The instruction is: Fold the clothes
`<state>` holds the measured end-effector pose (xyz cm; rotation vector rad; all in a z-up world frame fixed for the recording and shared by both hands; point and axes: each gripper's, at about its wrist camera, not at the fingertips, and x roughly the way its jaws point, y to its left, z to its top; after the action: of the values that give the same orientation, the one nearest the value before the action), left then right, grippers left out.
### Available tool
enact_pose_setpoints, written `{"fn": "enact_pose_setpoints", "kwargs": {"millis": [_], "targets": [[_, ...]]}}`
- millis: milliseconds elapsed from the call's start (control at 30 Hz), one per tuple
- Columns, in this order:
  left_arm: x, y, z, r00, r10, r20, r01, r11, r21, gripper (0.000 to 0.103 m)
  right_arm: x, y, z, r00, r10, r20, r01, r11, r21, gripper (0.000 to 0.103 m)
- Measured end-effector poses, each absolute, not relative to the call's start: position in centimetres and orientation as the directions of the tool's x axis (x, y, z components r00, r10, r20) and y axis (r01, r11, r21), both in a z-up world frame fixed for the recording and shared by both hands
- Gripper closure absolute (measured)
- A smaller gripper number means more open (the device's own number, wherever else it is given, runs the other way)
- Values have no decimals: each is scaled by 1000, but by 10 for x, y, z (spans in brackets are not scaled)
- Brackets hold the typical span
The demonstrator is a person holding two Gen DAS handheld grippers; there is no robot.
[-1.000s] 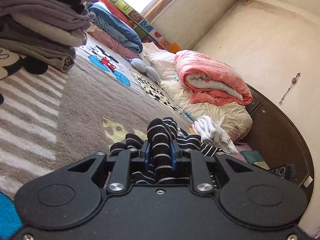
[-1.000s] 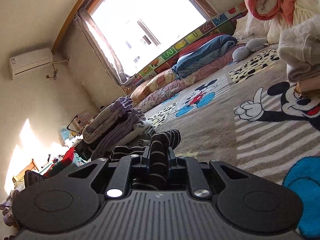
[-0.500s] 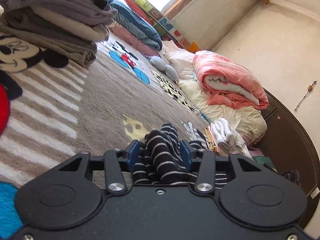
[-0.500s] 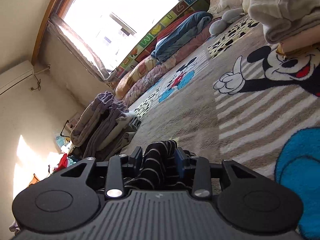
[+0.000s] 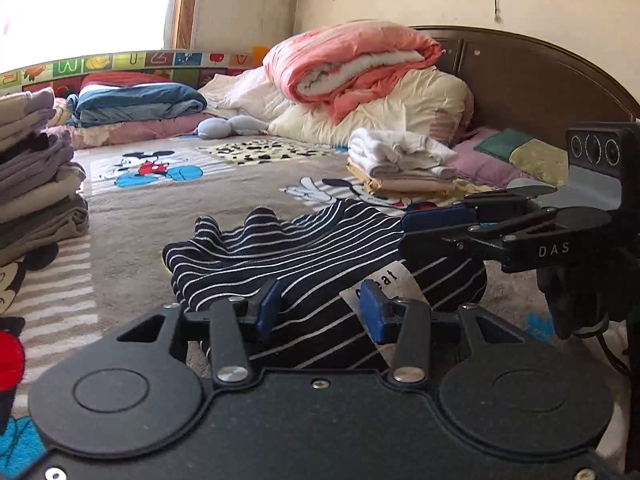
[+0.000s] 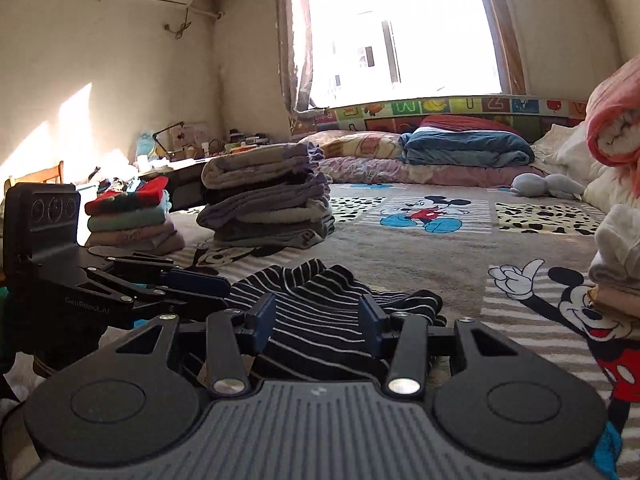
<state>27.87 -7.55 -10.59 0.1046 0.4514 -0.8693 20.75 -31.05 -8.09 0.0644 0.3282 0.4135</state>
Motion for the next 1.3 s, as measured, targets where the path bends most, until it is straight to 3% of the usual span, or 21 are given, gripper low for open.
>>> {"fn": "enact_pose_setpoints", "kwargs": {"millis": [133, 233, 533, 633, 833, 900, 967, 1067, 1300], "targets": [[291, -77, -124, 499, -702, -508, 751, 643, -151, 57, 225, -307, -102, 817, 397, -419, -366, 918, 155, 56], [295, -75, -127, 488, -702, -519, 746, 644, -170, 57, 232, -306, -118, 779, 404, -480, -369, 914, 170, 55], [282, -72, -120, 533, -694, -483, 720, 672, -172, 55, 225, -301, -120, 793, 377, -479, -350, 925, 149, 55], [279, -65, -106, 586, -700, -408, 684, 697, -215, 48, 205, -300, -105, 829, 356, -430, -337, 933, 122, 52], [289, -79, -116, 612, -638, -467, 664, 735, -135, 48, 172, -289, -87, 894, 324, -311, -334, 942, 21, 55], [293, -84, -120, 620, -616, -485, 657, 746, -108, 47, 178, -286, -92, 884, 324, -338, -339, 941, 15, 56], [296, -89, -123, 629, -594, -502, 650, 756, -80, 46, 196, -286, -111, 838, 309, -450, -323, 945, 46, 55], [296, -94, -129, 639, -575, -510, 653, 756, -33, 43, 205, -290, -119, 813, 324, -484, -322, 943, 91, 54], [278, -85, -114, 676, -582, -451, 634, 772, -46, 43, 192, -290, -105, 834, 332, -442, -326, 941, 92, 54]]}}
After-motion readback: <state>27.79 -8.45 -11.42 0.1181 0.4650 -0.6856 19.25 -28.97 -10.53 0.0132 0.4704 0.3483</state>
